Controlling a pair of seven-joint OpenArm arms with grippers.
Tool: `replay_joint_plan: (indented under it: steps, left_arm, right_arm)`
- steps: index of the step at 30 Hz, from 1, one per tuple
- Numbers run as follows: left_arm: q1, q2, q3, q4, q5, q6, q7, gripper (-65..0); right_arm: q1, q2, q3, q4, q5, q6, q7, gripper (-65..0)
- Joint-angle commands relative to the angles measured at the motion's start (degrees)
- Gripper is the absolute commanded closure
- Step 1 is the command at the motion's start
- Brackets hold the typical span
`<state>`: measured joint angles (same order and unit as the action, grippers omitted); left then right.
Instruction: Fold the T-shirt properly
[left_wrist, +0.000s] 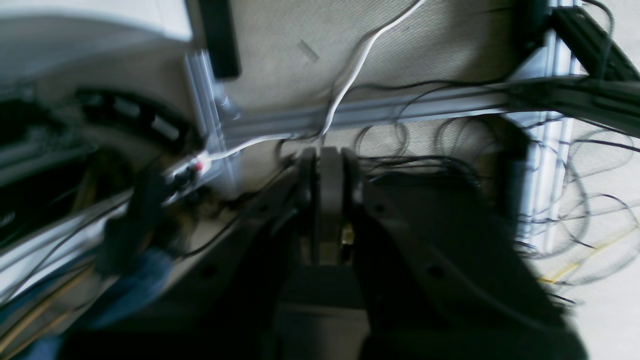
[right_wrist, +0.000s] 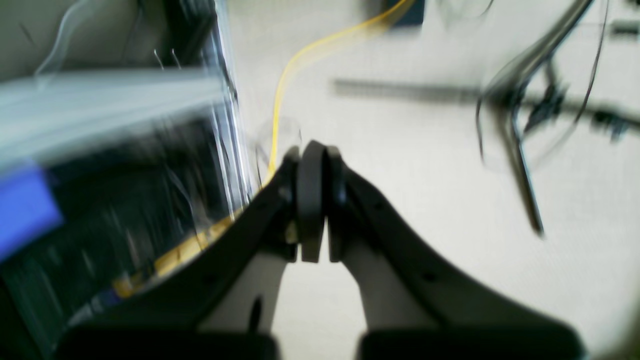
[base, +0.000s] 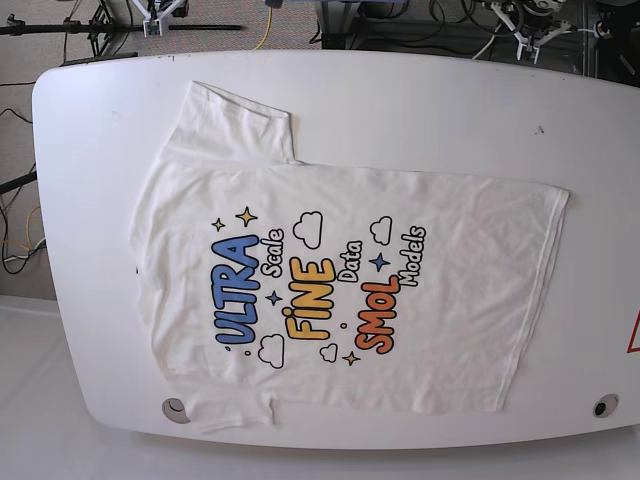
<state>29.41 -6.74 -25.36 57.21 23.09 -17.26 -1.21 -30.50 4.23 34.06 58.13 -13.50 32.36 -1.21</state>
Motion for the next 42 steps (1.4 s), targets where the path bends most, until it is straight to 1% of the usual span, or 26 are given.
replay_joint_plan:
  steps: [1, 5, 7, 15, 17, 25, 29, 35, 37, 42]
  left_arm:
    - [1.3, -0.5, 0.0, 1.3, 0.6, 0.1, -0.9, 0.0]
    - [2.7, -1.4, 0.1, 2.9, -0.5, 0.0, -1.0, 0.0]
    - [3.9, -2.0, -0.3, 2.5, -1.4, -0.1, -1.2, 0.0]
    - [8.6, -3.7, 0.2, 10.0, -5.8, -0.4, -1.2, 0.0]
    - [10.9, -3.9, 0.4, 14.2, -7.0, -0.6, -0.8, 0.0]
    - [15.0, -3.8, 0.4, 22.1, -11.3, -1.0, 0.7, 0.0]
    - [15.5, -3.1, 0.2, 25.0, -14.0, -3.4, 2.5, 0.0]
    - [16.0, -2.9, 0.1, 27.6, -15.0, -6.4, 2.9, 0.0]
    - [16.9, -2.6, 0.0, 30.4, -14.3, -8.8, 3.8, 0.0]
    - [18.0, -2.2, -0.2, 34.2, -13.9, -9.6, 4.3, 0.0]
  right_arm:
    - [-1.8, 0.1, -0.1, 2.6, 1.1, 0.5, 0.2, 0.0]
    - [-3.9, 0.2, -1.4, 6.0, 3.4, 0.6, 0.0, 0.0]
    - [-5.3, 0.7, -2.6, 8.6, 5.8, 0.6, 0.3, 0.0]
    - [-10.0, 1.0, -5.1, 15.5, 9.2, 0.6, 0.5, 0.0]
    - [-13.0, 1.5, -3.9, 18.1, 11.3, 1.2, 0.3, 0.0]
    - [-16.7, 2.2, -2.8, 23.1, 13.7, 2.2, 0.4, 0.0]
    - [-19.2, 2.3, -0.3, 26.6, 17.4, 2.6, 0.3, 0.0]
    - [-20.7, 2.4, 1.8, 30.6, 21.2, 2.9, -0.1, 0.0]
    - [-22.0, 2.3, 1.6, 34.8, 24.2, 2.3, -0.9, 0.0]
    - [-22.9, 2.3, 0.7, 38.7, 25.7, 2.2, -1.5, 0.0]
